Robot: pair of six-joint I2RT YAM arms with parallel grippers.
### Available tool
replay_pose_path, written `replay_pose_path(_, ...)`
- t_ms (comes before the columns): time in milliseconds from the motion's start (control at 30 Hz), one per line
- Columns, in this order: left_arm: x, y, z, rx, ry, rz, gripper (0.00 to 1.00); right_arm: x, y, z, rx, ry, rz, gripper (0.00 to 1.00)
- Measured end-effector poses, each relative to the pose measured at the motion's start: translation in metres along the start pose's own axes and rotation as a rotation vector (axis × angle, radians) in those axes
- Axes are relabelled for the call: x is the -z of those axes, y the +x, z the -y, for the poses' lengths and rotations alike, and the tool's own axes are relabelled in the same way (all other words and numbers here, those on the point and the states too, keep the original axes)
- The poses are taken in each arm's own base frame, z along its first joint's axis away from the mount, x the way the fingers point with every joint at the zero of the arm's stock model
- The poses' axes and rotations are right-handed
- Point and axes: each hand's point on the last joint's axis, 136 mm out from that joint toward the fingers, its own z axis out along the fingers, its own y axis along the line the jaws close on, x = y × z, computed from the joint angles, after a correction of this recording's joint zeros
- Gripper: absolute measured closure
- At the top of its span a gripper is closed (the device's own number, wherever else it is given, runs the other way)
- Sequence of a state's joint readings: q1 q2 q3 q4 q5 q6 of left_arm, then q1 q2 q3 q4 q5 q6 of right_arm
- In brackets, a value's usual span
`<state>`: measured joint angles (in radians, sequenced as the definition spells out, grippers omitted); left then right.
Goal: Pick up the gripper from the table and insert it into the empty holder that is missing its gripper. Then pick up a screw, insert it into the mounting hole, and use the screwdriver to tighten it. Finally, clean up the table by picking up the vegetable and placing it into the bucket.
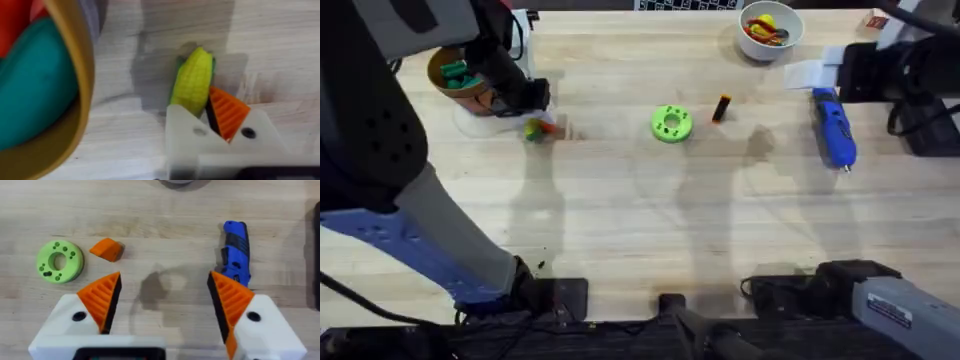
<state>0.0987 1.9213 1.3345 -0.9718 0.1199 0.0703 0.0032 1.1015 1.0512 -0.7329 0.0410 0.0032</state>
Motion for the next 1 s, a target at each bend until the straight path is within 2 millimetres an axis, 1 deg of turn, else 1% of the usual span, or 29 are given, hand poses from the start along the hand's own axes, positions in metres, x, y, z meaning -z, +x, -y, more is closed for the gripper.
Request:
replay_pose_path(433, 0.001, 0.0, 0.0, 0.002, 0.004, -0.004, 0.992, 0.0, 0.0, 0.0, 0.0, 0.0, 0.0, 0.008)
replay_pose_path(567, 0.008, 0.001, 0.001, 0.004, 0.006, -0.018, 0.992, 0.0, 0.0, 0.0, 0.0, 0.0, 0.0, 0.007)
replay_pose_path(700, 0.026, -0.008, 0.003, 0.001, 0.004, -0.001, 0.992, 0.0, 0.0, 0.0, 0.0, 0.0, 0.0, 0.007)
replay_pose_path(800, 0.044, -0.017, 0.005, -0.004, 0.001, 0.042, 0.992, 0.0, 0.0, 0.0, 0.0, 0.0, -0.001, 0.008)
replay_pose_path(1000, 0.095, -0.033, 0.01, -0.022, -0.009, 0.185, 0.992, 0.0, 0.0, 0.0, 0.0, 0.0, -0.001, 0.008)
